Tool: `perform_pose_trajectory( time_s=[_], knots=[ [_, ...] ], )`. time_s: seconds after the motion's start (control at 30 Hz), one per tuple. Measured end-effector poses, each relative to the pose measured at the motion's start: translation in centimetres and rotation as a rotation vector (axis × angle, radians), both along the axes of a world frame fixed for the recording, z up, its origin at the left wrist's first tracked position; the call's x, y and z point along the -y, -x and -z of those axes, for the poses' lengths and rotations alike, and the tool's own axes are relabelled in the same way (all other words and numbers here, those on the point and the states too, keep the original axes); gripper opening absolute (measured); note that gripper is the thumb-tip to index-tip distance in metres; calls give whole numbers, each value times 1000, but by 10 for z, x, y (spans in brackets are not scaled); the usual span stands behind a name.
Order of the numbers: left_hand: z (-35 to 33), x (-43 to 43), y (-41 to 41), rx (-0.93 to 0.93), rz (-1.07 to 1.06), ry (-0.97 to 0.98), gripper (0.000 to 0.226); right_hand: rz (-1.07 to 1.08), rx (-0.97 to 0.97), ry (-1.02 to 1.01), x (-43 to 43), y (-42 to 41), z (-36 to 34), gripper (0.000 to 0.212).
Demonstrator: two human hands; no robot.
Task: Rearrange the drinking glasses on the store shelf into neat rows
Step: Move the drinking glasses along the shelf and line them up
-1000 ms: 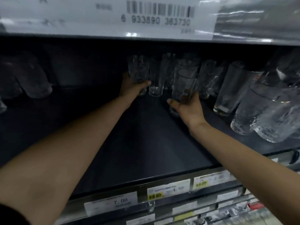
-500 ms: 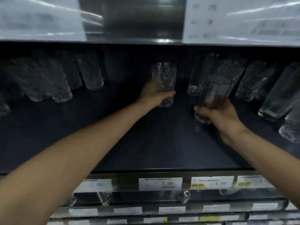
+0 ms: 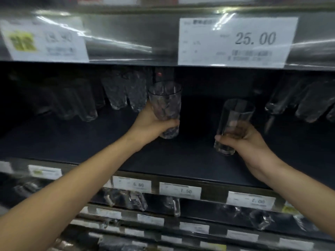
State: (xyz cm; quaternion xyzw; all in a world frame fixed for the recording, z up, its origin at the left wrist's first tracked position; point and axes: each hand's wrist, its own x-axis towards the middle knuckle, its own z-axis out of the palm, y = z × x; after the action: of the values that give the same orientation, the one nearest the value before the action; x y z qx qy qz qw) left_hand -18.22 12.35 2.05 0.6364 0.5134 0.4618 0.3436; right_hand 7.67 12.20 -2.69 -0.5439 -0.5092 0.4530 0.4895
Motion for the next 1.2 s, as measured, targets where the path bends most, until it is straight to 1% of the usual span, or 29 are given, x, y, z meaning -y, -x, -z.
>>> perform_pose_trajectory(
  time_s=[0.03,0.13,0.27,0.5,0.73,1.0,1.13,1.17,1.2],
  knots=[
    [0,5,14,2,-12,-7,22,-11,-4,-5,3,13,-1,61],
    [1,17,53,-9,-60,-22,29,-40,8,-15,9,50,-4,58],
    [8,25,94,7,-99,-7,36,-58,3,-17,12,91,-6,58],
    [17,29,142,20,-101,-31,37,-23,-10,-39,11,141,-2,61],
    [24,17,168,-15,-56,-51,37,61,6,-64,7,166,4,64],
    [29,-3,172,-25,-9,-88,42,119,52,-63,7,172,1,57],
    [35,-13,178,-34,-31,-85,32,114,74,-61,9,174,-4,53],
    [38,-16,180,-38,-44,-76,36,115,75,-63,9,175,-4,52],
    [39,-19,182,-43,-58,-66,48,117,74,-65,9,175,-5,51]
  ],
)
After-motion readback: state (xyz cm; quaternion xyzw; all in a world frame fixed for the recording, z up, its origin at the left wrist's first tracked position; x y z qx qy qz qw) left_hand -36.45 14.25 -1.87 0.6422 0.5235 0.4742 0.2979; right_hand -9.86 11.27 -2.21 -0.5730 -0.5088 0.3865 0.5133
